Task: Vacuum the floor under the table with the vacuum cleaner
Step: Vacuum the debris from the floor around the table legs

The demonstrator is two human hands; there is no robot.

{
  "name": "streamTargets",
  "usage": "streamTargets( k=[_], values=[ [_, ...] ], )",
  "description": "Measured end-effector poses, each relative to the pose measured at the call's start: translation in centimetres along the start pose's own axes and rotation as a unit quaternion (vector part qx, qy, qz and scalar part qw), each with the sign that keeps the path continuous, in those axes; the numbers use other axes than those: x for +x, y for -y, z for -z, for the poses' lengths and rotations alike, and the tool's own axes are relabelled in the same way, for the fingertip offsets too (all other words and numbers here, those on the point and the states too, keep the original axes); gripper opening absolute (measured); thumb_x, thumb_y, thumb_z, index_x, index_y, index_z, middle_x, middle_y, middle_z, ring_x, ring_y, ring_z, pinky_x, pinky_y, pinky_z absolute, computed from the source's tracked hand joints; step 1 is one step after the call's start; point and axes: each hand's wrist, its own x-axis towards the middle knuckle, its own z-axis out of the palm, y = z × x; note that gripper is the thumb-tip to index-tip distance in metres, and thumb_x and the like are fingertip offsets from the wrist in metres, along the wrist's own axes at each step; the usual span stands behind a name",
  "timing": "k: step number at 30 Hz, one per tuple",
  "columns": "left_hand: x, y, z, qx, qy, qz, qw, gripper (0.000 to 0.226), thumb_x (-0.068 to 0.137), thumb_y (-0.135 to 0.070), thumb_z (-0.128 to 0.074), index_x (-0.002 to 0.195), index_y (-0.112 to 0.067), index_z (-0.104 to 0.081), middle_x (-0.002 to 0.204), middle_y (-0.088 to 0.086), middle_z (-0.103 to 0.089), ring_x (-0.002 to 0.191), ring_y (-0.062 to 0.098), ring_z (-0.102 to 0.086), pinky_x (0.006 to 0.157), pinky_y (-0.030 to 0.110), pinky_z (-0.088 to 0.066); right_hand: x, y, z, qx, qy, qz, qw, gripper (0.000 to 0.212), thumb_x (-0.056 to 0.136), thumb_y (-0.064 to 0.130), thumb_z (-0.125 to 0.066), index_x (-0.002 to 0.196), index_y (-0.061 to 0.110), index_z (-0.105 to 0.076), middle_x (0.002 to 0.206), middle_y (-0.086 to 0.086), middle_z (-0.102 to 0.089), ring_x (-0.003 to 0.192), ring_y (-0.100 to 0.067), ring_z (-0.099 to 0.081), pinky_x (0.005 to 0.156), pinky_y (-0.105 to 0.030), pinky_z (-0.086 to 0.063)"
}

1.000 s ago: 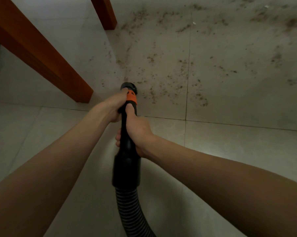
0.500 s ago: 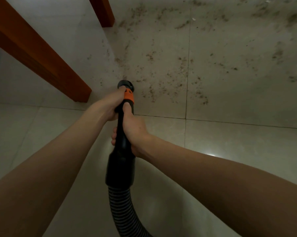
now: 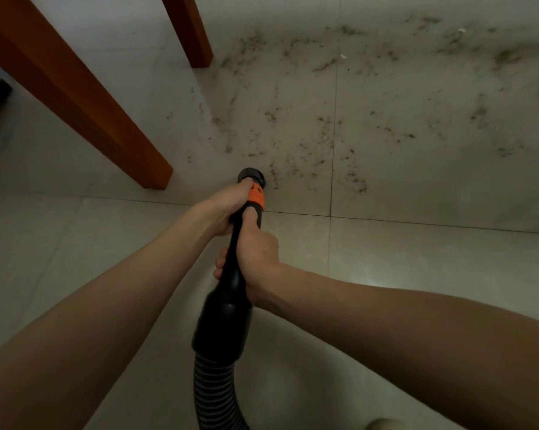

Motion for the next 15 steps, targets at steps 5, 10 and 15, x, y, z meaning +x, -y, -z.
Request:
streamTargets(
  k=[5, 10, 15],
  values=[
    [-0.3, 0.3, -1.2, 0.008, 0.027, -0.005, 1.0, 0.039, 0.102, -0.038, -0.031, 0.09, -0.006, -0.048, 0.074, 0.007, -0.05, 0.062, 0.017, -0.048, 0.053, 0.027, -0.041, -0.4, -0.5, 1.2, -0.012, -0.02, 0.009, 1.0, 0.053, 0.098, 0.051, -0.038, 0.083, 0.004, -0.055, 0.042, -0.006, -0.047, 0.033, -0.019, -0.046, 0.04, -0.024, -0.042],
    [0.0, 0.2, -1.7, 0.022, 0.036, -0.01, 0.999, 0.043, 0.102, -0.04, -0.03, 0.082, -0.006, -0.048, 0.072, 0.008, -0.05, 0.061, 0.018, -0.048, 0.055, 0.028, -0.041, -0.5, -0.1, 1.7, -0.005, -0.027, 0.008, 1.0, 0.054, 0.097, 0.051, -0.039, 0.083, 0.002, -0.055, 0.045, -0.007, -0.048, 0.035, -0.019, -0.047, 0.04, -0.025, -0.042],
    [0.6, -0.3, -2.0, 0.023, 0.034, -0.008, 0.999, 0.042, 0.101, -0.041, -0.031, 0.094, -0.004, -0.048, 0.074, 0.008, -0.052, 0.063, 0.019, -0.051, 0.055, 0.029, -0.043, -0.2, 0.4, 2.0, -0.002, -0.025, 0.009, 1.0, 0.053, 0.097, 0.052, -0.041, 0.086, 0.002, -0.056, 0.038, -0.004, -0.047, 0.033, -0.018, -0.048, 0.04, -0.025, -0.044]
  ],
)
